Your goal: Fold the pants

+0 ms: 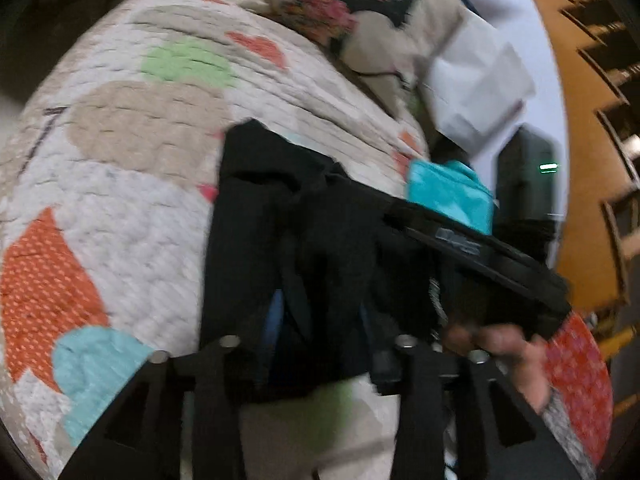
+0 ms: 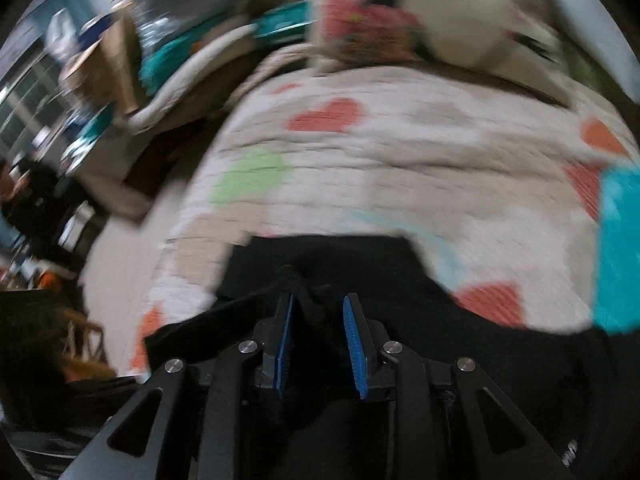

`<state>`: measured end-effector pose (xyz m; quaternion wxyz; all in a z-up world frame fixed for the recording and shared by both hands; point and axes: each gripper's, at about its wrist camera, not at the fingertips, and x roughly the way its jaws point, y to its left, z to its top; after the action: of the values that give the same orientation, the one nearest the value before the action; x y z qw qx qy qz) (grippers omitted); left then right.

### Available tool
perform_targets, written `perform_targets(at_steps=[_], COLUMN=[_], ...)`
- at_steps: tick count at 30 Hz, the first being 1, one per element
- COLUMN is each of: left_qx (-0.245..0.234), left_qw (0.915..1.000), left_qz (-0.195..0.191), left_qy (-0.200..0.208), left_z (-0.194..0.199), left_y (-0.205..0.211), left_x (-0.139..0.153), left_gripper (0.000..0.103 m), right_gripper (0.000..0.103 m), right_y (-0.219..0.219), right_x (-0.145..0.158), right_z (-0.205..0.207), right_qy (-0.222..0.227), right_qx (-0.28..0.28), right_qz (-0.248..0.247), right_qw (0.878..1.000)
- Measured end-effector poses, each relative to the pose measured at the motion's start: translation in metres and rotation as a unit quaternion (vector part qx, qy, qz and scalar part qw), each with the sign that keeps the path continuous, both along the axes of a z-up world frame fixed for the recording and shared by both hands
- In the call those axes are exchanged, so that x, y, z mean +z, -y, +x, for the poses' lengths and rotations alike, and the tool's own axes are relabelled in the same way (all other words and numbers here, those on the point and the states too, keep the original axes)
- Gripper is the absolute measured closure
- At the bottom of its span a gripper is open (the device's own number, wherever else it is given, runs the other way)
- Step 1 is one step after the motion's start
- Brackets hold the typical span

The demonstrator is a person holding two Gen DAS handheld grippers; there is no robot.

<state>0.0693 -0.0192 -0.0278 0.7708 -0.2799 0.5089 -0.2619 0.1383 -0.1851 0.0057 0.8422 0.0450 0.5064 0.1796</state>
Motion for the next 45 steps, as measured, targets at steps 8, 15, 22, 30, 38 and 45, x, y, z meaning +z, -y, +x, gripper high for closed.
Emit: perform_targets(at_steps=[8, 15, 22, 30, 38, 45], left_qx=[-0.009, 0.06, 0.028, 0.028, 0.047, 0.082], left_qw=[0.9987, 0.9978, 0.9979, 0.9973, 0.9958, 0.9934], left_qz=[-0.011, 0.017, 0.043, 0.047, 0.048, 0.038], left_qy=[0.048, -0.02, -0.038, -0.05, -0.063, -0.071], left_z=[-0.012, 0.006, 0.008, 0.003, -0.004, -0.017], left_y=[-0.03, -0.049, -0.011, -0.003, -0.014, -0.045], left_x=[0.036, 0.0, -0.028, -0.035, -0.033, -0.023], left_gripper=[0.042, 0.043, 0.046, 0.091, 0.092, 0.093], right_gripper=[0.045, 0.045, 0.052, 0.046, 0.088, 0.091], right_y=[0.063, 0.009, 0.001, -0.065, -0.137, -0.146], right_x=[0.033, 0.055, -0.01, 0.027, -0.025, -0.009], right_z=[-0.019, -0.037, -0.015, 0.018, 0.028, 0.034], right_qy=[0.062, 0.054, -0.04, 0.015, -0.025, -0.032], right_qx=[-0.15, -0.04, -0.076, 0.071, 0.172, 0.157], right_qz=[-0.06, 0.065, -0.006, -0.062, -0.197, -0.115], right_qw=[0.985, 0.996, 0.996, 0.995, 0.965, 0.98])
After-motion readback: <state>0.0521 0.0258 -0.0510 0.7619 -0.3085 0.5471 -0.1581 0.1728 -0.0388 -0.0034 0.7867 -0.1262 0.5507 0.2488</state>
